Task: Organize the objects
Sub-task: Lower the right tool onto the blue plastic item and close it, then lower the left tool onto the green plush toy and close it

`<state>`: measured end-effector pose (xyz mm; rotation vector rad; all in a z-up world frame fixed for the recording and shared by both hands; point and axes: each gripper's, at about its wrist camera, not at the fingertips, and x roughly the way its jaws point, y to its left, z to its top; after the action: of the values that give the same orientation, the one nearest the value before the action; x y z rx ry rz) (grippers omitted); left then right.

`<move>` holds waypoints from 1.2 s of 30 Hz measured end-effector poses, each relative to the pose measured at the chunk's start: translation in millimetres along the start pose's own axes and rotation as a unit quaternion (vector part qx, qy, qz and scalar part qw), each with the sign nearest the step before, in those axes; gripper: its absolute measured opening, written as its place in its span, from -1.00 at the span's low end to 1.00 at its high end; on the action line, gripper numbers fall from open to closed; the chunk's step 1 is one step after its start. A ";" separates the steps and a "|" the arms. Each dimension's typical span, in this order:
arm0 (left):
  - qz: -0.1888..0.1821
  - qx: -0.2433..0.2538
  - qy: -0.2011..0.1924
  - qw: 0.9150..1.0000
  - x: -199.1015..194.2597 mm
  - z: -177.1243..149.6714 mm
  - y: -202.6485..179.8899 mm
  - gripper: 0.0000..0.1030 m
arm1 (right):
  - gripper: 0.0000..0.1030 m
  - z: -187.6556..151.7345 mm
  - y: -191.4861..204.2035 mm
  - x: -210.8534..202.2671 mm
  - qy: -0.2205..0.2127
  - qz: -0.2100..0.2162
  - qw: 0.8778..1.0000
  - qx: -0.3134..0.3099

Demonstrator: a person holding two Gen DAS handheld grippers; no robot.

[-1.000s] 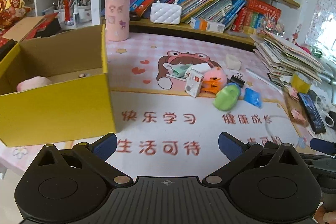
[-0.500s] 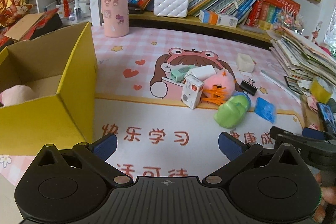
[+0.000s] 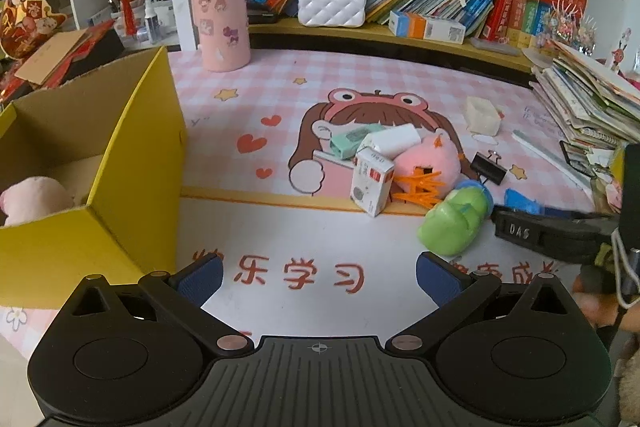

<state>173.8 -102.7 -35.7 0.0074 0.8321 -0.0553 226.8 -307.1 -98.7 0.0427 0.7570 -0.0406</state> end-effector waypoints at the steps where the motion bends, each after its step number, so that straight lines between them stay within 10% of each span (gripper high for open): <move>1: -0.002 0.001 -0.001 1.000 1.1 1.6 -1.6 1.00 | -0.22 0.5 -2.6 -2.2 -0.004 0.004 1.000 0.004; 14: -0.067 0.047 -0.003 0.997 41.3 18.4 -63.5 0.96 | -0.25 -4.1 -48.4 -63.1 -0.042 -0.028 0.997 0.059; 20: -0.068 0.092 0.023 0.993 72.9 21.8 -92.2 0.53 | -0.25 -8.8 -59.3 -75.4 -0.045 -0.038 0.996 0.064; 23: -0.077 0.096 0.031 0.992 82.5 21.4 -97.8 0.01 | -0.25 -12.5 -60.9 -78.1 -0.038 -0.038 0.996 0.066; 36: -0.131 0.027 0.014 0.991 22.1 11.5 -55.9 -0.09 | -0.25 -21.1 -26.6 -95.5 -0.031 0.005 0.998 0.050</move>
<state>194.2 -159.8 -43.4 -0.0501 0.8565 -0.3262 141.6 -330.6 -49.0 0.1401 0.6931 -0.0694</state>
